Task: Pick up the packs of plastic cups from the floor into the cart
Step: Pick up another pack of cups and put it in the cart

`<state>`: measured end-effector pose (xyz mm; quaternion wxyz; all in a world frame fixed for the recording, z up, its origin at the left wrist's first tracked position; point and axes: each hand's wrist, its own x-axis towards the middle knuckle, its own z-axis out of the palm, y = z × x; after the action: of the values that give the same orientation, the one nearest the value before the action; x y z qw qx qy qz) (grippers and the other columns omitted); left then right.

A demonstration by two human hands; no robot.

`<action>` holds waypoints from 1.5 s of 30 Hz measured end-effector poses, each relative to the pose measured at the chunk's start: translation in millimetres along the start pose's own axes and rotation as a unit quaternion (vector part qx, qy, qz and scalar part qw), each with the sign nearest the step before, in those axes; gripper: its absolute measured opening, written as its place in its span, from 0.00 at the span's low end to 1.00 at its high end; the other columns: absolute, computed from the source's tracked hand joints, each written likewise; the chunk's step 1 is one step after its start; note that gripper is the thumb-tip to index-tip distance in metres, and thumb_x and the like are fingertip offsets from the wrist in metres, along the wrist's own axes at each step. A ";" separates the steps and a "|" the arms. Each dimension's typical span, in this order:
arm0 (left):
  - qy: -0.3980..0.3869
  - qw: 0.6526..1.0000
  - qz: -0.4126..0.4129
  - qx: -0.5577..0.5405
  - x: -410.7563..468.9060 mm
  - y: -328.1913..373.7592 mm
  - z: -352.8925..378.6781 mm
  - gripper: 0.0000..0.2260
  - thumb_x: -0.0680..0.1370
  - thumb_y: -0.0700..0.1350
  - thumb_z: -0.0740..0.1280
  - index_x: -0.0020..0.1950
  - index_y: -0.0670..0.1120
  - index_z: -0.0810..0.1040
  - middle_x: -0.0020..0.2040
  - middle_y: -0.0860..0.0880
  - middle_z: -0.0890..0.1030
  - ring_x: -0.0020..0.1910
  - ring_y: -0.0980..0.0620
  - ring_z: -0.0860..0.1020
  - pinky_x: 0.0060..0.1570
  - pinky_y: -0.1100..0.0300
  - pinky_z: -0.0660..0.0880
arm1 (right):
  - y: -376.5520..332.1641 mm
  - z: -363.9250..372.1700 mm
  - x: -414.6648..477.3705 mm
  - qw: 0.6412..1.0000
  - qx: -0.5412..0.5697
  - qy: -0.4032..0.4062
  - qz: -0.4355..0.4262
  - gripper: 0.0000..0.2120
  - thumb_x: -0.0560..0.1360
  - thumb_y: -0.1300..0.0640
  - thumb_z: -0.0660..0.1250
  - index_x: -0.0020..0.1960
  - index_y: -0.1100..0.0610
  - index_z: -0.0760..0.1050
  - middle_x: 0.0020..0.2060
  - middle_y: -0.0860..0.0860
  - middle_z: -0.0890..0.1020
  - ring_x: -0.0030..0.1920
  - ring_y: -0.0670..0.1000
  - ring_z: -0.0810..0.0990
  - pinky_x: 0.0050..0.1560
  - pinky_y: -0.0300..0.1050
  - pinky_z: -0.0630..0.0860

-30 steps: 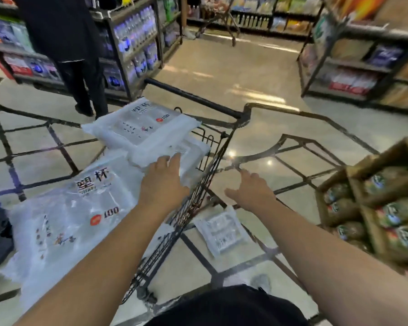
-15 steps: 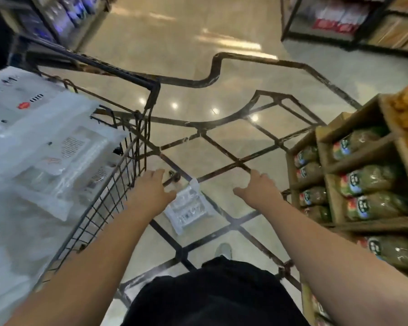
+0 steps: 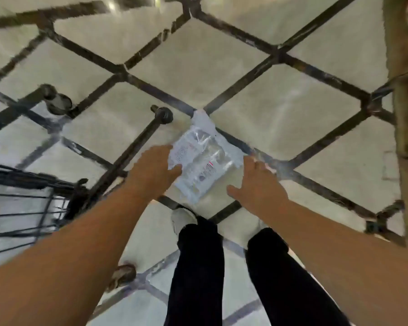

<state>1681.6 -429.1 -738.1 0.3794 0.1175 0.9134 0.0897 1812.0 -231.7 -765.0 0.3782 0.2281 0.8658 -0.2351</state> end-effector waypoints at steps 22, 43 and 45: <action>0.006 0.965 -0.173 -0.197 86.4 -66.8 143.1 0.33 0.71 0.54 0.74 0.71 0.49 0.66 0.63 0.46 0.77 0.56 0.43 0.77 0.56 0.48 0.75 | 48.9 95.7 110.4 0.917 0.387 0.047 0.079 0.61 0.66 0.60 0.80 0.77 0.34 0.37 0.71 0.48 0.66 0.60 0.51 0.77 0.51 0.47 0.77; 0.202 0.924 -0.171 -0.278 -419.7 138.3 -223.3 0.24 0.74 0.58 0.71 0.65 0.50 0.69 0.44 0.56 0.73 0.41 0.53 0.75 0.41 0.56 0.72 | -46.6 -307.5 -388.3 0.955 0.236 0.089 -0.156 0.55 0.69 0.54 0.76 0.80 0.42 0.39 0.77 0.52 0.59 0.70 0.55 0.67 0.59 0.46 0.66; 0.221 0.919 -0.177 -0.275 -449.7 126.0 -230.7 0.24 0.73 0.60 0.71 0.63 0.51 0.69 0.43 0.57 0.74 0.40 0.55 0.76 0.38 0.58 0.72 | -62.3 -309.2 -415.2 0.955 0.223 0.093 -0.172 0.55 0.69 0.55 0.76 0.80 0.43 0.40 0.77 0.52 0.59 0.68 0.54 0.67 0.58 0.46 0.66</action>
<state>1843.2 -452.9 -243.5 0.1950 -0.1782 0.9190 0.2927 1860.2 -191.5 -247.3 0.1893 0.1748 0.8487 -0.4619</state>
